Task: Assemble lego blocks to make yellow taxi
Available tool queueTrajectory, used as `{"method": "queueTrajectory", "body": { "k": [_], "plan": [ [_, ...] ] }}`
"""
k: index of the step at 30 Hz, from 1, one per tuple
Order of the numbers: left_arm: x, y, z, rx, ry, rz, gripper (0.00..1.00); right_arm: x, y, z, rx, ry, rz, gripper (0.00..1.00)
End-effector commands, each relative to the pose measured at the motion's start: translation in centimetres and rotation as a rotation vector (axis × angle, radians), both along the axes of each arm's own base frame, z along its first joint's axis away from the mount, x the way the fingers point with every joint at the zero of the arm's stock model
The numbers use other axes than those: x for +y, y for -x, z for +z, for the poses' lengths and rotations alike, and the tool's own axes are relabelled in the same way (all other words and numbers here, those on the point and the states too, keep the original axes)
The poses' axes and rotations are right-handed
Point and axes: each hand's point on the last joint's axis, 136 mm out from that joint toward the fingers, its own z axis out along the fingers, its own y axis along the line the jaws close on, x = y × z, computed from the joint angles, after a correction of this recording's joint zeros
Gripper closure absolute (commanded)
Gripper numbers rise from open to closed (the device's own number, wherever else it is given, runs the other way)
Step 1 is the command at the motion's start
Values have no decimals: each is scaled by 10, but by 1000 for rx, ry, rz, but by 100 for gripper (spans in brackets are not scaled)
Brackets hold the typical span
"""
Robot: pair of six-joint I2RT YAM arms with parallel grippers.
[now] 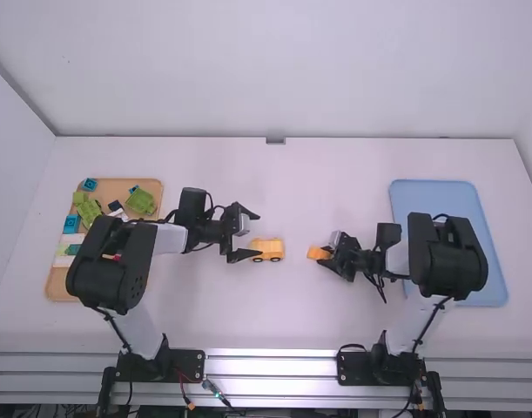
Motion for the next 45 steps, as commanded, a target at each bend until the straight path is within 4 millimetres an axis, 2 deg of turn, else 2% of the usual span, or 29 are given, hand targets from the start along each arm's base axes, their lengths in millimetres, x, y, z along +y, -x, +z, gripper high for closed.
{"method": "queueTrajectory", "body": {
  "k": [1, 3, 6, 11, 18, 24, 27, 30, 35, 36, 40, 45],
  "plan": [
    [-4, 6, 3, 12, 27, -29, 1, 2, 1, -4, 14, 9, 4, 67],
    [-4, 6, 3, 12, 27, -29, 1, 2, 1, -6, 22, 18, 1, 66],
    [-4, 6, 3, 13, 27, -28, 1, 5, -1, -4, 17, 15, 12, 58],
    [-4, 6, 3, 15, 27, -29, 1, 9, -1, -4, 13, 16, 24, 57],
    [-2, 5, 3, 16, 27, -23, 1, 8, -3, -3, 14, 14, 18, 77],
    [-4, 8, 2, 23, 25, -30, 1, 11, -2, 1, 11, -14, 31, 79],
    [-4, 10, -1, 46, 21, -29, 1, 13, -8, 8, 29, -49, 22, 79],
    [-11, 15, -11, 66, 16, -50, 1, 13, -20, 15, 44, -64, 2, 79],
    [-20, 17, -26, 66, 1, -69, 1, 21, -23, 29, 8, -94, 36, 79],
    [-22, 17, -36, 71, -25, -63, 1, 26, -24, 36, -4, -101, 54, 79],
    [-24, 19, -45, 84, -35, -68, 1, 31, -27, 48, -7, -76, 63, 80],
    [-21, 14, -58, 85, -81, -35, 1, 46, -18, 65, -66, -53, 137, 81]
  ]
}}
